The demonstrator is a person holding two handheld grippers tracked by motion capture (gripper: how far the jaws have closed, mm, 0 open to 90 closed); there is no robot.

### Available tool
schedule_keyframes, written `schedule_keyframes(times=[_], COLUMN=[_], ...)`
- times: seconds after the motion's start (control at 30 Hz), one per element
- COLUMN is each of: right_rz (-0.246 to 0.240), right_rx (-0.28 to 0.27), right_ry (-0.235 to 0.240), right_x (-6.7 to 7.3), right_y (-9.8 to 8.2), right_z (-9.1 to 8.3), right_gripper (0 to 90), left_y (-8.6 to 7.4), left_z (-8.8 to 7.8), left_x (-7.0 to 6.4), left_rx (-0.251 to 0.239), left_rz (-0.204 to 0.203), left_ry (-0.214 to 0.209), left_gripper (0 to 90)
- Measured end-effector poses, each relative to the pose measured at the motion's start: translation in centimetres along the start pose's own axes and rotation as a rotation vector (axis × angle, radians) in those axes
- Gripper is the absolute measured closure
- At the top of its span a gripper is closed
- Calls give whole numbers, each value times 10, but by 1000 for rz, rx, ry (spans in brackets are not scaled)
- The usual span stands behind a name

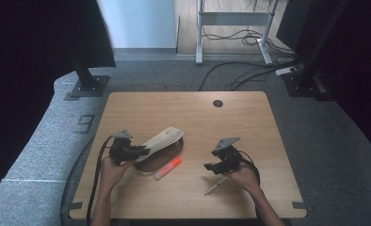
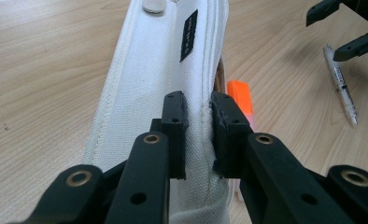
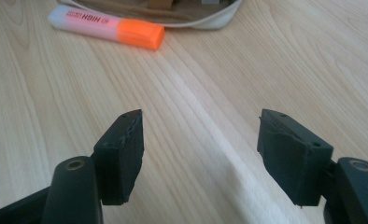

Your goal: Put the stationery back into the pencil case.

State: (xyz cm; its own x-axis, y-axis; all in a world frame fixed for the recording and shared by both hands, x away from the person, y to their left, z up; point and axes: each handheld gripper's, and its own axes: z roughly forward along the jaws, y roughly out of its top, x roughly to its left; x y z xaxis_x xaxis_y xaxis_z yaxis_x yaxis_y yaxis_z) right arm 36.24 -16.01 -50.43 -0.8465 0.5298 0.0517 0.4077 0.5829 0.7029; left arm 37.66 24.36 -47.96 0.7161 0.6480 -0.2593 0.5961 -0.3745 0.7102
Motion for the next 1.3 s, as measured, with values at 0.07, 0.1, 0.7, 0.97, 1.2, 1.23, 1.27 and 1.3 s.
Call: schedule_keyframes(times=[0.07,0.1,0.7,0.97,1.2,1.23,1.27,1.3], right_rz=[4,9,31,40,36,37,35,30], right_rx=[-3,0,29,51,59,57,55,55], right_ry=[-5,-6,5,14,10,8,5,-1], right_x=[-1,-1,-2,-4,-6,-6,-6,-6], right_y=[-6,-9,-47,-62,-69,-69,-69,-69], right_z=[-4,-6,-24,-25,-20,-20,-20,-20], right_gripper=[316,316,333,345,372,389,406,424], left_y=[0,0,0,0,0,0,0,0], left_z=[0,0,0,0,0,0,0,0], left_x=[0,0,0,0,0,0,0,-1], left_rx=[0,-1,3,5,6,5,7,7], left_rz=[-1,-3,-3,-4,-4,-4,-4,-4], left_ry=[-1,-3,-3,-6,-5,-4,-5,-5], left_gripper=[767,767,765,764,764,764,764,764])
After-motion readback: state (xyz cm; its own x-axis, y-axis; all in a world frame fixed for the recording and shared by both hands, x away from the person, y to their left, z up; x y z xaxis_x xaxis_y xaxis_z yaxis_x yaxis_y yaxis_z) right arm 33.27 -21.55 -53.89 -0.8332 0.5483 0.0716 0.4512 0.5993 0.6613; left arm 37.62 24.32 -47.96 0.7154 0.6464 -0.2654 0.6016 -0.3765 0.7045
